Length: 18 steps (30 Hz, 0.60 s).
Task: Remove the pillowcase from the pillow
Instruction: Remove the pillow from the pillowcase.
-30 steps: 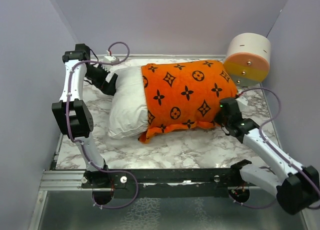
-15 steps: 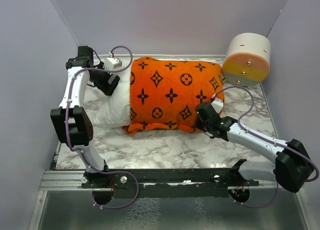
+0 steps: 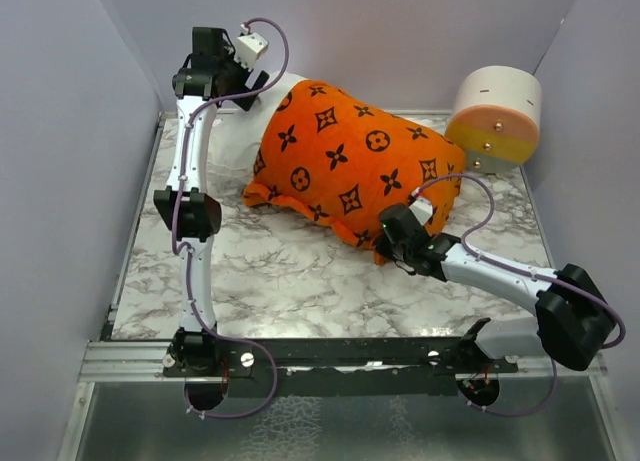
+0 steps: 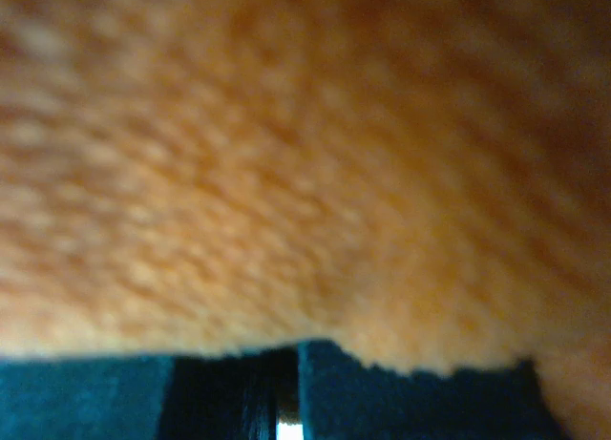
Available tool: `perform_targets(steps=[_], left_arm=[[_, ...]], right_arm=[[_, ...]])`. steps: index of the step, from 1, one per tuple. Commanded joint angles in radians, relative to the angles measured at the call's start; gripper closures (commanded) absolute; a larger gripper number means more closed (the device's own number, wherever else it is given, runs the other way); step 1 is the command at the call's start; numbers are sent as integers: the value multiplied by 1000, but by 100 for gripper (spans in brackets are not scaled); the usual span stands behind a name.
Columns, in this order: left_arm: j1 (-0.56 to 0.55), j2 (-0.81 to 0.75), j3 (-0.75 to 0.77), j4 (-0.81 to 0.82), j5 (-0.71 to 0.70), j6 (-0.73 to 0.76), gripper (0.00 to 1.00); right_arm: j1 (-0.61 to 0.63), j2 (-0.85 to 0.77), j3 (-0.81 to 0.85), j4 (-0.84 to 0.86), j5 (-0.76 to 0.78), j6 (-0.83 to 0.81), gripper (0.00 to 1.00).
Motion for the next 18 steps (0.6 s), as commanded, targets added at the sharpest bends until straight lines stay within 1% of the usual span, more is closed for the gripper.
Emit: perform_targets(steps=[1,3,6,7,9,12,15,18], left_arm=[[72,-3,115,-191,-77,71,1],[156,-104,-53,-154,-7,77,1],[293,-262,-290,-118,149,138,1],[329,-298,-336,-135,189,184,1],[376,-340,-383,-272,292,323,1],[389,-376,-476,-498,366,526,1],[383,-433,-633,-514,399,595,1],[370,-427,-678,-500,427,621,1]], right_arm=[[0,104,58,53,-5,-4,99],[0,131,78,61,-14,-11,99],[0,143,88,70,-12,-17,99],[0,142,88,71,-10,-20,99],[0,139,93,67,-4,-22,99],[0,137,94,68,-3,-22,99],[0,130,88,64,-4,-20,99],[0,114,76,53,0,-18,99]])
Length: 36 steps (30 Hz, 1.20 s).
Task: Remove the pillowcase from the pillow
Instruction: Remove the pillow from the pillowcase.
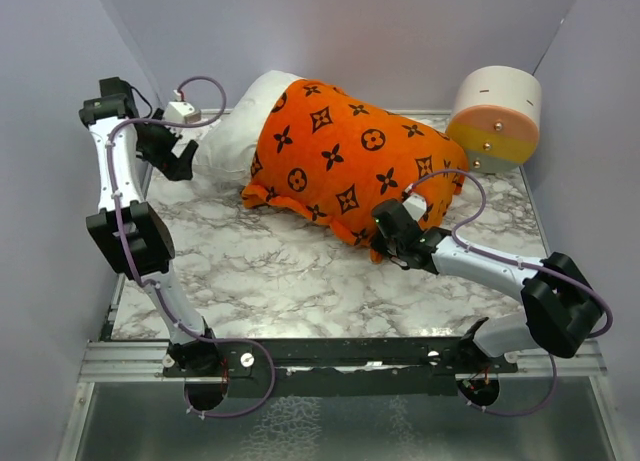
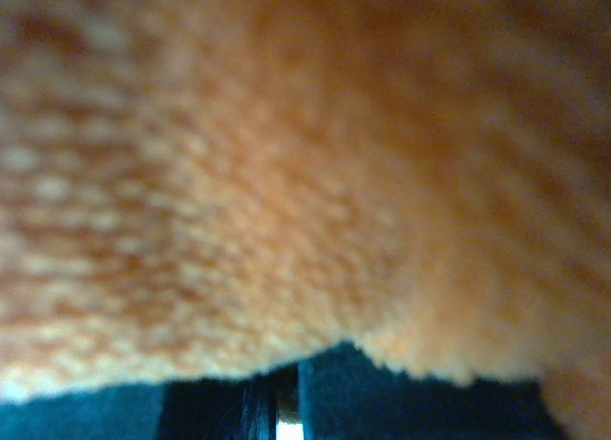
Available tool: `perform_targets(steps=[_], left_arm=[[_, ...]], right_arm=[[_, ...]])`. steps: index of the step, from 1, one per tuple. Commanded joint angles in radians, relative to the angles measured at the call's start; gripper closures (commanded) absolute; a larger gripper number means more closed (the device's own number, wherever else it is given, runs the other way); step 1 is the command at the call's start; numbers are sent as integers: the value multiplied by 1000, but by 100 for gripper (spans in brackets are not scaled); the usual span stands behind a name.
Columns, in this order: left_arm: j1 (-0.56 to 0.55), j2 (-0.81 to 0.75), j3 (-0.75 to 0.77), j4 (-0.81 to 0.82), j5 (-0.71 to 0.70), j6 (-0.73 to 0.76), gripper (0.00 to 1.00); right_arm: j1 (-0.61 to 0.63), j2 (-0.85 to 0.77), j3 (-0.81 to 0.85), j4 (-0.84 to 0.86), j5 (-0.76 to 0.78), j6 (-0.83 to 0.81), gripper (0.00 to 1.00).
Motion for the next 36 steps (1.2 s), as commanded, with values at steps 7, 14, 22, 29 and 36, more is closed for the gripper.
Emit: perform_targets(steps=[7,14,22,29,36], left_arm=[[-88,94,41,-20,145,104,1],[-166,153,10,32,76,118,1],[-215,106,-141,348,-85,75,1],[-196,30,-260,608,-126,-6,1],[-178,121,-205,389,-32,-12,1]], right_arm=[[-1,-60,-34,42,3,11,99],[-1,-114,-75,40,6,24,99],[-1,-159,-85,36,-5,15,99],[0,-191,-102,37,-1,8,99],[0,-213,-102,30,2,7,99]])
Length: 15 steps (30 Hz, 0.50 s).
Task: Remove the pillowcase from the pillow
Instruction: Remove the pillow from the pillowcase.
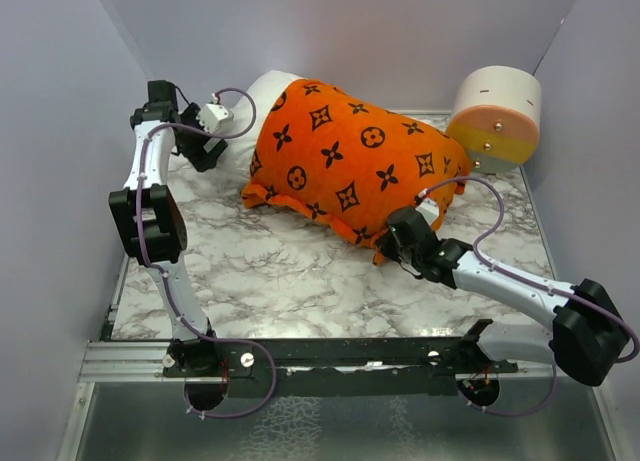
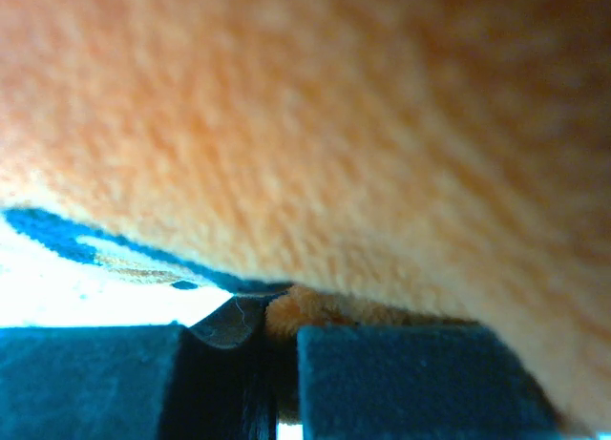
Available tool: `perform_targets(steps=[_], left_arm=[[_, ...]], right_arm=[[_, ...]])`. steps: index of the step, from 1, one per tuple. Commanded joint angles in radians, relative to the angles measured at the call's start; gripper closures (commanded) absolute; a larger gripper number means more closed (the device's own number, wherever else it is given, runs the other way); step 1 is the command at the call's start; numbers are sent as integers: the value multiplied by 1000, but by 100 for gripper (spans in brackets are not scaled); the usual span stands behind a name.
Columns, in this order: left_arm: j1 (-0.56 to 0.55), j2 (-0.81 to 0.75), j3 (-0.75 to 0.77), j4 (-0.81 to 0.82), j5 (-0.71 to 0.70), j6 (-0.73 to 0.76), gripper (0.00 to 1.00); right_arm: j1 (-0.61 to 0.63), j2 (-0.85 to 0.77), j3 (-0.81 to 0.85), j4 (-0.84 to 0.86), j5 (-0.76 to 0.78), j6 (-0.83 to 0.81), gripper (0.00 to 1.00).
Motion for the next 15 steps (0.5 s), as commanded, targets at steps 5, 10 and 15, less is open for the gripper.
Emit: perform_targets(steps=[5,10,15], left_arm=[[-24,29,-66,-132,217,20,1],[-39,71,-21,-190,243,25,24],[-30,70,4,-63,136,-99,100]], right_arm=[[0,-47,0,21,21,-8,99],[0,-73,11,-4,44,-13,99],[-19,-118,-10,-40,73,8,99]])
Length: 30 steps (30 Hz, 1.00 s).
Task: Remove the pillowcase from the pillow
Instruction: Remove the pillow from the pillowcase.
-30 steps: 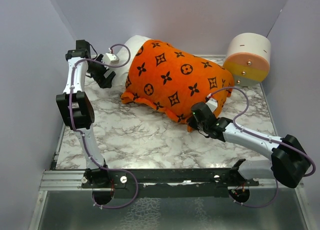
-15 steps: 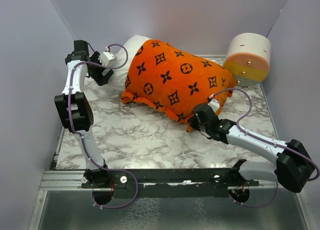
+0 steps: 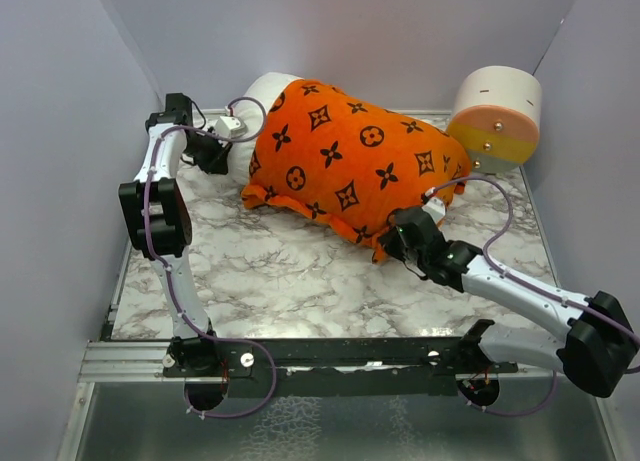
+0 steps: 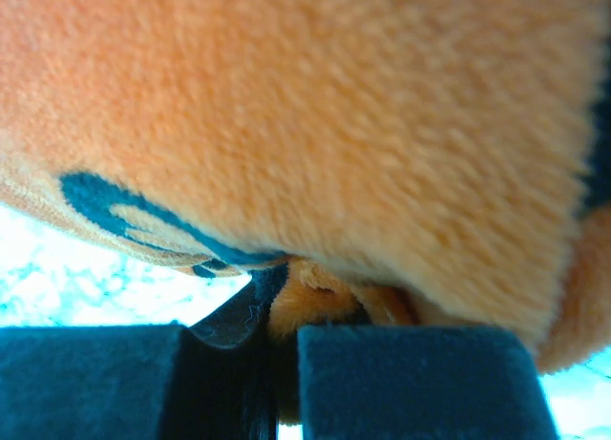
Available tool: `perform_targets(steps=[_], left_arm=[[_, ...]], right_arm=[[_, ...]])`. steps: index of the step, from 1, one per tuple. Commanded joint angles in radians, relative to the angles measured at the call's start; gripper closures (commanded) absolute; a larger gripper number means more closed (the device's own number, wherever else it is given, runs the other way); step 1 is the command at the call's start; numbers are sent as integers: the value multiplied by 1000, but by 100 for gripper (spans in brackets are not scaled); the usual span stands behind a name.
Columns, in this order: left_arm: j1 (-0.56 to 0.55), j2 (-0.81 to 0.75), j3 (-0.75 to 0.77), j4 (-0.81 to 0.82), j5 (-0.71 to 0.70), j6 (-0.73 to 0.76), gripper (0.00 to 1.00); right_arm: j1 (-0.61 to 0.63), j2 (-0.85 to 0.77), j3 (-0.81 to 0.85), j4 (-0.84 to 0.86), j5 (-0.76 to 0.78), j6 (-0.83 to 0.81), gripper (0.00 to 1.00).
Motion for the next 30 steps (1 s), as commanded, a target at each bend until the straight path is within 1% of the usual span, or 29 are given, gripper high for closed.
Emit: perform_targets(steps=[1,4,6,10,13,16,19,23,25,28,30], left_arm=[[14,-6,33,78,-36,-91,100],[51,-30,31,169,-113,-138,100],[85,-43,39,232,-177,-167,100],[161,-52,70,355,-311,-236,100],[210,-53,92,405,-363,-246,100],[236,-59,91,466,-420,-247,100],[252,-44,113,502,-469,-264,100],[263,7,171,489,-528,-275,100],[269,28,176,499,-568,-266,100],[291,65,180,529,-619,-256,100],[307,94,223,512,-617,-267,100]], right_arm=[[-30,-61,-15,-26,61,11,99],[-95,-97,-28,-87,65,15,99],[-164,-132,-46,-130,66,17,99],[-307,-264,-99,-200,82,31,99],[-392,-365,-129,-248,99,50,99],[-449,-440,-132,-318,119,93,99],[-474,-498,-137,-368,133,152,99],[-478,-558,-143,-449,183,251,99],[-479,-596,-142,-501,221,292,99],[-478,-646,-133,-562,274,315,99],[-478,-661,-137,-559,276,295,99]])
